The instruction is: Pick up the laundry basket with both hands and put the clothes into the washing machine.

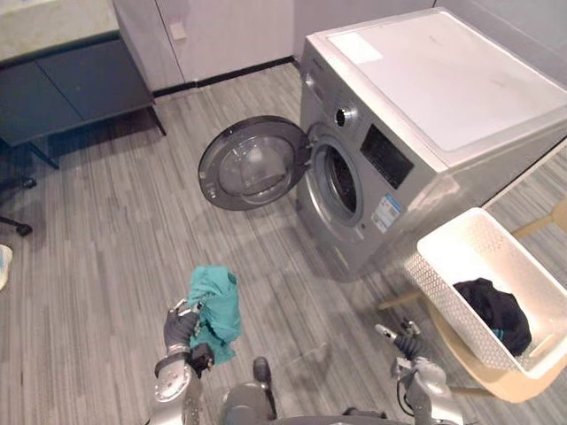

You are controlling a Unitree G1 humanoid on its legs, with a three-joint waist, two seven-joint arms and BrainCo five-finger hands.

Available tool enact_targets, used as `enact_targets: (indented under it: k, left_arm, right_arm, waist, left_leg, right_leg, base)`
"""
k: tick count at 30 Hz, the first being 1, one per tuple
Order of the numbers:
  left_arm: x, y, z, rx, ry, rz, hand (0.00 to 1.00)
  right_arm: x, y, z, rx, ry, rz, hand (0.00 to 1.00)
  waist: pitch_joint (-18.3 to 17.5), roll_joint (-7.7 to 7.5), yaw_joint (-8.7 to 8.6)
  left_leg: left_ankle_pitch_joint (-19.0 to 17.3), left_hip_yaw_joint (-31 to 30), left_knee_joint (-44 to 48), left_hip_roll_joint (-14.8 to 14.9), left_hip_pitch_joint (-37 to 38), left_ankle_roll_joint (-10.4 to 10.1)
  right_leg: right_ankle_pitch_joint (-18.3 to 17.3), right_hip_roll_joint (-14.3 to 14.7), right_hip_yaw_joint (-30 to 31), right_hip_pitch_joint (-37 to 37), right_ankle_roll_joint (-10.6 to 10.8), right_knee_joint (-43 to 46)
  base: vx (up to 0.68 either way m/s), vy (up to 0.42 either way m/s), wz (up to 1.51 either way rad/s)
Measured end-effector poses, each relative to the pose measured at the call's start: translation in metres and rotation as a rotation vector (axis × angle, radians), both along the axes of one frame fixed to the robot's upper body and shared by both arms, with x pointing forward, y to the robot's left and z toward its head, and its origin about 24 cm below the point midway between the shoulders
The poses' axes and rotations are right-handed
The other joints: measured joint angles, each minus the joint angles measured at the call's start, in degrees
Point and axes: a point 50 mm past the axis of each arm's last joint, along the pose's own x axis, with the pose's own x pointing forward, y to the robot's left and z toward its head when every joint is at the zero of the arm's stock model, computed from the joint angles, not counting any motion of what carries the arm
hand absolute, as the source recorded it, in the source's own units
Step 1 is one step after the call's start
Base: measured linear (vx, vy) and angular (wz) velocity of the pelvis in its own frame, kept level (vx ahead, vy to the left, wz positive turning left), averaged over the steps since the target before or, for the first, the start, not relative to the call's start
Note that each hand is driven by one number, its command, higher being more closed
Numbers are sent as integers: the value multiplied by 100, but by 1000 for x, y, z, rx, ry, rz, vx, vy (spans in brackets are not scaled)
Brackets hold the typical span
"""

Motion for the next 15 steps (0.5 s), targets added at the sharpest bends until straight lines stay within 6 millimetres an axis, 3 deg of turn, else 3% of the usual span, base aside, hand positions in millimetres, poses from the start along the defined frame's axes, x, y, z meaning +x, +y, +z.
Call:
enact_targets:
  k: [3,5,6,7,8,9,10,11,13,15]
  left_arm:
    - [14,-9,6,-4,-36,-43,100]
    - [28,-20,5,-7,-38,-89,100]
    - [30,-25,4,-4,-32,-103,100]
    - [27,-31,1,-16,-21,-109,100]
    - [27,-34,0,-32,-23,-102,100]
    - [27,-37,1,-44,-31,-104,100]
    - [28,-43,1,-73,-36,-96,100]
    - [24,-44,-2,-85,-24,-85,100]
    - [22,-44,-2,-81,-23,-92,100]
    - [21,-43,1,-77,-34,-90,100]
  right_arm:
    - [-3,-3,-2,0,11,-16,0]
    - [-15,-5,-10,2,69,-24,0]
    - [-19,-6,-12,2,81,-29,0]
    - [-29,-7,-15,1,106,-35,0]
    - [-36,-12,-16,1,117,-56,0]
    - [-34,-12,-15,-2,110,-54,0]
    - [-30,-18,-10,-27,90,-36,0]
    - [-25,-21,-7,-44,75,-19,0]
    - [-38,-23,-15,-41,154,-47,0]
    - [-55,-20,-20,-11,211,-77,0]
  waist:
    - [47,47,-158]
    - [112,149,-421]
    - [123,166,-432]
    - [65,213,-467]
    - [77,408,-492]
    - [96,436,-485]
    - [177,629,-392]
    - [161,765,-280]
    - [178,778,-154]
    - [263,624,-77]
  left_leg:
    - [-140,-82,-212,-53,232,-43]
    - [-275,-354,-480,-173,682,-196]
    - [-354,-400,-468,-180,838,-266]
    - [-592,-495,-330,-58,1193,-455]
    - [-689,-639,567,174,1043,-593]
    - [-580,-667,1374,327,771,-595]
    - [109,-805,3049,717,148,-410]
    - [926,-962,4376,1064,-419,-412]
    - [850,-1021,5315,1294,-897,-411]
    - [470,-827,5301,1297,-1350,-295]
  right_leg:
    - [33,462,-238,-559,18,-1009]
    - [641,713,-244,-677,91,-2517]
    - [789,759,-117,-719,23,-2541]
    - [1111,880,68,-629,-268,-2253]
    - [838,925,-149,-388,-494,-1947]
    - [686,946,-210,-249,-555,-1872]
    - [562,1165,-295,154,-693,-1949]
    - [424,1396,-236,585,-735,-2173]
    - [353,1590,-83,1083,-776,-2419]
    - [352,1599,320,1673,-778,-2770]
  base:
    - [368,22,17]
    - [537,-11,77]
    - [623,-86,82]
    - [712,-120,73]
    - [727,-136,68]
    - [757,-171,43]
    - [730,-181,-15]
    - [724,-162,-39]
    - [667,-82,-65]
    - [624,-23,-75]
